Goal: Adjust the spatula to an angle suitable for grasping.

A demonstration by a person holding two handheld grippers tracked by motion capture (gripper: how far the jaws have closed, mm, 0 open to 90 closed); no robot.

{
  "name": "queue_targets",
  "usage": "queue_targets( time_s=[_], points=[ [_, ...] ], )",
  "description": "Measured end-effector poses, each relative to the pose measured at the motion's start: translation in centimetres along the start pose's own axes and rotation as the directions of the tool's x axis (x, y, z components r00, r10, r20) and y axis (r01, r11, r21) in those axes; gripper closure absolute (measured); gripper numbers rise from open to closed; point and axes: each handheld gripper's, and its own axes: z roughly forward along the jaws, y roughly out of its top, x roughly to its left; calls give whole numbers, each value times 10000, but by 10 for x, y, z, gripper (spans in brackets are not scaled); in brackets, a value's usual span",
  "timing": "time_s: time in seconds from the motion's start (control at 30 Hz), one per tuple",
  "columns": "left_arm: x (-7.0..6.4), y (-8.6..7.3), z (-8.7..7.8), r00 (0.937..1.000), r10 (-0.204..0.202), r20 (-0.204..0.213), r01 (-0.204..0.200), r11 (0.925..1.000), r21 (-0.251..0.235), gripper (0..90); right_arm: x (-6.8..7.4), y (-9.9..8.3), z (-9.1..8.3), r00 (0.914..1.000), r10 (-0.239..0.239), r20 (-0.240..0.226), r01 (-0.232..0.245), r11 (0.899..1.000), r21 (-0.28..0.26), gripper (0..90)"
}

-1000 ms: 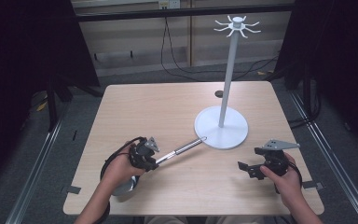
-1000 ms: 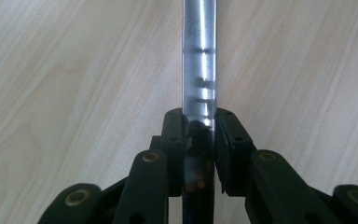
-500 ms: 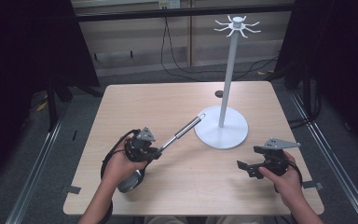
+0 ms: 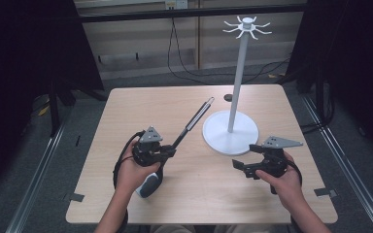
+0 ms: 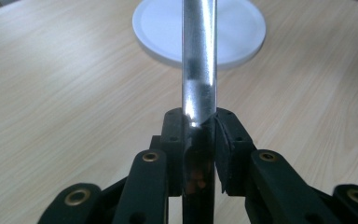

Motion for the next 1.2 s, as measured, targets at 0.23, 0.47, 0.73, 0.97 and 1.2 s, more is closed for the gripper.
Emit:
queue_targets(
  time_s=[0.23,0.47,0.73,0.97,1.2],
  points=[
    [-8,0,3,9996,-293,-5,292,9981,-536,753,20,21,19,9997,-48,-222,42,9997,-245,127],
    [-12,2,8,9987,-500,-43,496,9962,-722,753,34,38,34,9991,186,-387,-200,9991,-366,168],
    [-20,5,12,9988,-449,-217,423,9932,-1089,753,58,57,58,9948,717,-724,-762,9952,-615,300],
    [-25,7,15,9990,-374,-246,345,9932,-1116,752,67,68,70,9938,958,-562,-1004,9912,-867,429],
    [-28,9,16,9993,-345,-170,322,9921,-1215,752,68,69,78,9906,1250,-552,-1297,9873,-920,473]
  ],
)
